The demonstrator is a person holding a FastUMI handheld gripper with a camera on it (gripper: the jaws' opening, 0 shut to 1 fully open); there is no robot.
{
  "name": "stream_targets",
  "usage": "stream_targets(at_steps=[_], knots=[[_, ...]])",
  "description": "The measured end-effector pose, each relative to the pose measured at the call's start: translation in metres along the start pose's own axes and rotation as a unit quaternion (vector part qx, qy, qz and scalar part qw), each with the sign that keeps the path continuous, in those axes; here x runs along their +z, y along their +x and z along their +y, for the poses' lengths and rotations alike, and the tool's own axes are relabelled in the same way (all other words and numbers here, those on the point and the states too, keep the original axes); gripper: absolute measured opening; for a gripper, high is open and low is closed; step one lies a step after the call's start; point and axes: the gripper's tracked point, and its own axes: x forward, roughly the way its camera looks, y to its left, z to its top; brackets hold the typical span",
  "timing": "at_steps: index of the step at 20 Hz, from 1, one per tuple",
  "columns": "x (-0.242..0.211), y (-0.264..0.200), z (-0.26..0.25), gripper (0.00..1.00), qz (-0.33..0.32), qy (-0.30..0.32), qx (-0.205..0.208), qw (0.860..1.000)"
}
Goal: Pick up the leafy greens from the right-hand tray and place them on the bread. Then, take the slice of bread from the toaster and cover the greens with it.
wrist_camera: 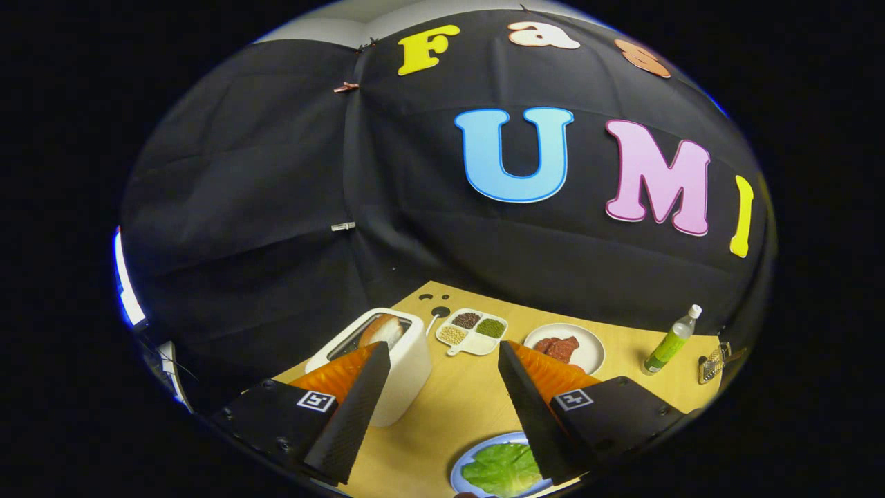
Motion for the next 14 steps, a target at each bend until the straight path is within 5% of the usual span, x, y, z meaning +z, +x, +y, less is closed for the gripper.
stream_targets(at_steps=[7,14], knots=[[-0.002,0.059,0.059,0.98,0.016,-0.008,0.024,1.0],[-0.043,0.111,0.081,0.98,0.063,-0.025,-0.002,0.998]])
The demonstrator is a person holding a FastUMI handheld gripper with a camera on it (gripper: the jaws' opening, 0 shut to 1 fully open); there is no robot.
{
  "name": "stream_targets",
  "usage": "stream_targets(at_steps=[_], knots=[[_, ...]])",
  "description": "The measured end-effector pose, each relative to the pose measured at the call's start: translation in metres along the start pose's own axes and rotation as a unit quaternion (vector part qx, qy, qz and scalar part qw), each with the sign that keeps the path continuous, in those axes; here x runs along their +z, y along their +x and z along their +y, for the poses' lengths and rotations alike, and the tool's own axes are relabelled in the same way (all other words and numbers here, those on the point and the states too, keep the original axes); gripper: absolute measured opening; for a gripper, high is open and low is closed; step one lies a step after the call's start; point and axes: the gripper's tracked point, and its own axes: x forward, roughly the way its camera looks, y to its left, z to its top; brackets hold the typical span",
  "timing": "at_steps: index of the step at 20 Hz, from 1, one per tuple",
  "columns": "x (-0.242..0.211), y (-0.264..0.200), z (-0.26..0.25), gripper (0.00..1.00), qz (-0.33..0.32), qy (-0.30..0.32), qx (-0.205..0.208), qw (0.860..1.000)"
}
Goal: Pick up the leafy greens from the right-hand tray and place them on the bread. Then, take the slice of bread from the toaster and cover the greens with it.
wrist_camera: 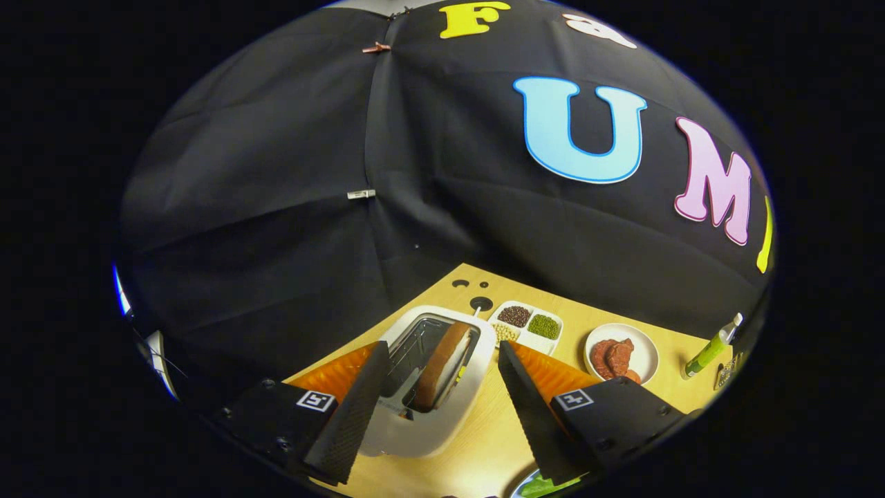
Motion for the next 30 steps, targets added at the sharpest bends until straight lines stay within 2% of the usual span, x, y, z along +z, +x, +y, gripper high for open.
stream_targets(at_steps=[4,5,6,10,14,16,22,30], knots=[[-0.014,0.022,0.003,0.95,0.019,0.015,-0.019,1.0],[-0.016,0.026,0.004,0.85,0.021,0.016,-0.021,0.999],[-0.018,0.03,0.005,0.79,0.024,0.015,-0.023,0.999],[-0.03,0.039,0.005,0.71,0.042,0.01,-0.034,0.999],[-0.037,0.038,0.007,0.3,0.055,0.024,-0.042,0.997],[-0.037,0.038,0.008,0.2,0.059,0.032,-0.036,0.997],[-0.02,0.028,0.007,0.13,0.044,0.046,-0.016,0.998],[0.029,-0.02,-0.009,0.13,-0.004,0.062,0.008,0.998]])
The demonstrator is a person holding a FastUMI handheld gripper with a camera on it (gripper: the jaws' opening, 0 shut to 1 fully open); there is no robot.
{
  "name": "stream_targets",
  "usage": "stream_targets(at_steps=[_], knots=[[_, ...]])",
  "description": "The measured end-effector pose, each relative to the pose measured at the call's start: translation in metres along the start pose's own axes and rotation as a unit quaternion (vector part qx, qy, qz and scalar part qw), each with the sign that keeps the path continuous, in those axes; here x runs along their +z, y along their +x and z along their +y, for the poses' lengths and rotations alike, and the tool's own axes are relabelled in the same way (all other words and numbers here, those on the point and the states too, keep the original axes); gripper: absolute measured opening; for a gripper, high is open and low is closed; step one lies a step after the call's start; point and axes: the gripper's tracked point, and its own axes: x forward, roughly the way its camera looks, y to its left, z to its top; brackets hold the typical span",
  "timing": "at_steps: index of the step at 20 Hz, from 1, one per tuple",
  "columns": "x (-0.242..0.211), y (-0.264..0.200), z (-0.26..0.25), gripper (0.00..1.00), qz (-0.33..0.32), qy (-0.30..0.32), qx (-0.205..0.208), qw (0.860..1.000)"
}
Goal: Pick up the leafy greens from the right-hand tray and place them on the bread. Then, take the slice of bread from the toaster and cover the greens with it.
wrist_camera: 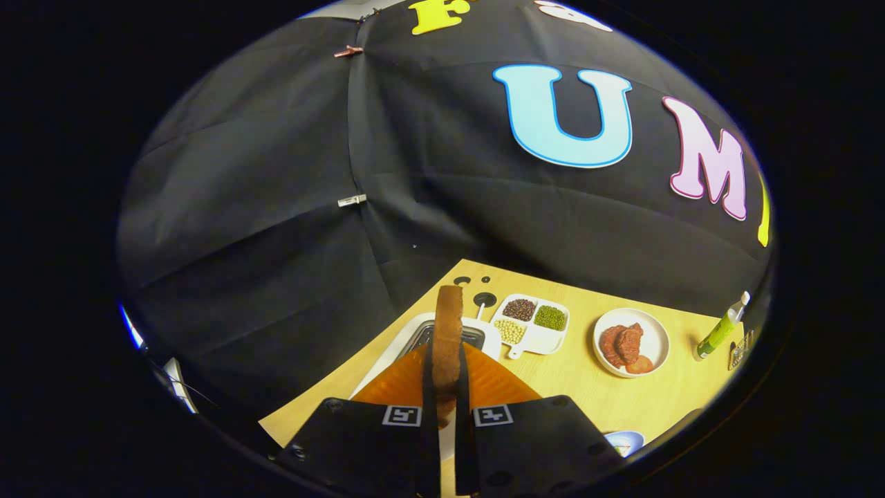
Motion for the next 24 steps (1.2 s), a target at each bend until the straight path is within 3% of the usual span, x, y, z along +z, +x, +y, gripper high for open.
stream_targets(at_steps=[8,16,24], knots=[[0.003,-0.055,-0.085,0.13,-0.016,0.037,-0.043,0.998],[-0.077,-0.088,-0.154,0.13,0.036,0.097,-0.066,0.992],[-0.154,-0.1,-0.181,0.13,0.085,0.146,-0.071,0.983]])
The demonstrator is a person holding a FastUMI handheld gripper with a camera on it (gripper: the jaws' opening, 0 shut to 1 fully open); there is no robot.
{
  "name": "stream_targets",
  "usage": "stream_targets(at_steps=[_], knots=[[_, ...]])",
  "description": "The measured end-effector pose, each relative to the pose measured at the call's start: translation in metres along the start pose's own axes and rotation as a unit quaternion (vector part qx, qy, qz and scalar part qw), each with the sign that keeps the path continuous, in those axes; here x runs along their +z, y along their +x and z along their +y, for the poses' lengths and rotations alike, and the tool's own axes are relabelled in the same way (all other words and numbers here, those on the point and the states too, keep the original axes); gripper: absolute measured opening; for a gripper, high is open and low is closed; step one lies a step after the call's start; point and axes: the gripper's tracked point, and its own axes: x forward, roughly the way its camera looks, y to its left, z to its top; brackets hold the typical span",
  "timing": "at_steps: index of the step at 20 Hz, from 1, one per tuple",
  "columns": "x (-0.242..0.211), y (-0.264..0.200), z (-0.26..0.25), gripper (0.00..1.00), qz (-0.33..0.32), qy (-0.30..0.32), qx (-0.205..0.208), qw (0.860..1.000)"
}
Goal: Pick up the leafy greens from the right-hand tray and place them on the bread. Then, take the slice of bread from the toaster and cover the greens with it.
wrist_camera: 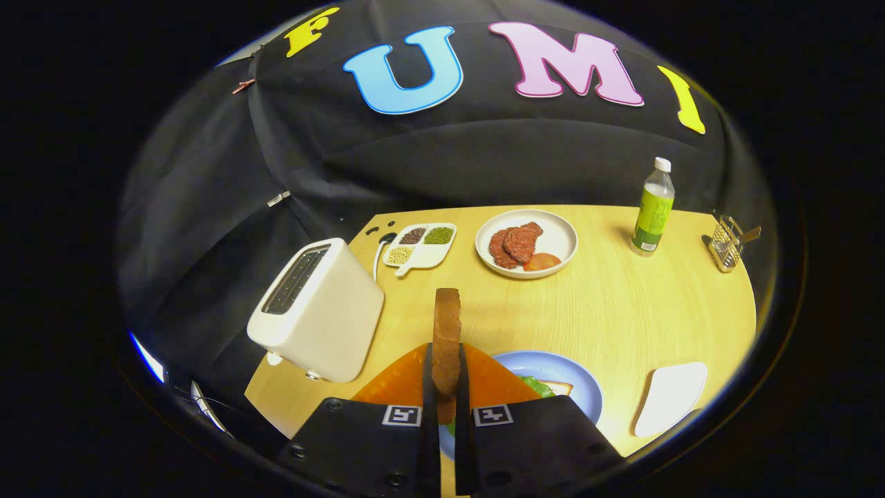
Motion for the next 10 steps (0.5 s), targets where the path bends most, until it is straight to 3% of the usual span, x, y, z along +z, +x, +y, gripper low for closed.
stream_targets(at_steps=[10], knots=[[-0.04,-0.002,-0.037,0.13,0.028,0.049,-0.005,0.998]])
